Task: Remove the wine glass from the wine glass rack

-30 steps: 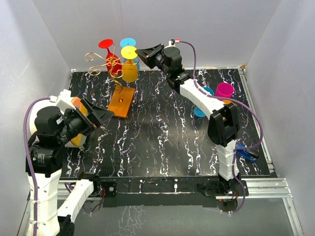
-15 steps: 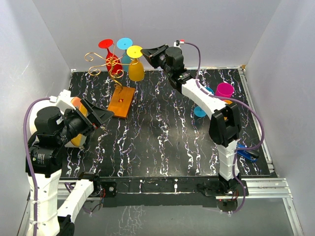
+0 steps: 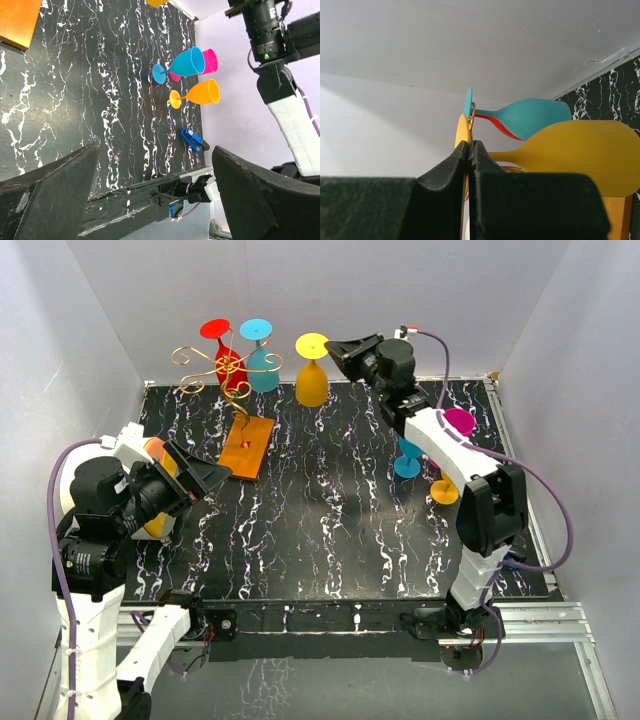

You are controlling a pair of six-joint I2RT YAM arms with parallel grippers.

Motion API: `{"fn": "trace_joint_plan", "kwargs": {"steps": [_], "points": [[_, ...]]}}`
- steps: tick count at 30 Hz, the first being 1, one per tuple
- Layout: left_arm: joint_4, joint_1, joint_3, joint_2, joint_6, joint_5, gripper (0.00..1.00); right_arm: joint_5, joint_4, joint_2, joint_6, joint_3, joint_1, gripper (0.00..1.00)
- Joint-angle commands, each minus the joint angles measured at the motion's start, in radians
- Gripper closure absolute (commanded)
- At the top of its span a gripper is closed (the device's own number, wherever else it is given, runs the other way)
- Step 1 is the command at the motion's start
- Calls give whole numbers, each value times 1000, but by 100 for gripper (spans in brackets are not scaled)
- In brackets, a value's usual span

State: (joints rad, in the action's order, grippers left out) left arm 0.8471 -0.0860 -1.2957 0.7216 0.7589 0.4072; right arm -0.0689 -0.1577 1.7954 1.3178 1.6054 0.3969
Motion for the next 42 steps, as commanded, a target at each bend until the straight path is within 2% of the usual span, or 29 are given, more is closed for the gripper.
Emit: {"fn": "trace_joint_plan", "kwargs": {"steps": [1, 6, 9, 12, 15, 20, 25, 29, 33, 42], "points": [[1, 8, -8, 3, -3, 31, 5, -189, -74, -127, -140, -85, -21, 100], [-19, 8, 2, 30, -4, 65, 4, -558, -135, -191, -324, -226, -5, 100], [-55, 8, 26, 42, -2, 100, 3, -652, -193, -271, -403, -383, 37, 100], [-164, 8, 96, 47, 56, 192, 3, -656, -198, -355, -487, -519, 115, 100], [-343, 8, 215, 34, 188, 300, 4, -645, -188, -416, -529, -596, 168, 100], [-551, 8, 374, 15, 317, 387, 4, -619, -382, -480, -407, -727, 225, 100], [-595, 4, 421, 41, 336, 439, 8, -586, -494, -475, -339, -745, 257, 100], [-671, -10, 446, 52, 366, 460, 19, -603, -566, -427, -278, -722, 269, 100], [-675, -42, 450, 76, 357, 445, 30, -614, -661, -375, -201, -718, 278, 100], [-683, -101, 462, 109, 343, 436, 50, -615, -692, -320, -173, -712, 288, 100]]}}
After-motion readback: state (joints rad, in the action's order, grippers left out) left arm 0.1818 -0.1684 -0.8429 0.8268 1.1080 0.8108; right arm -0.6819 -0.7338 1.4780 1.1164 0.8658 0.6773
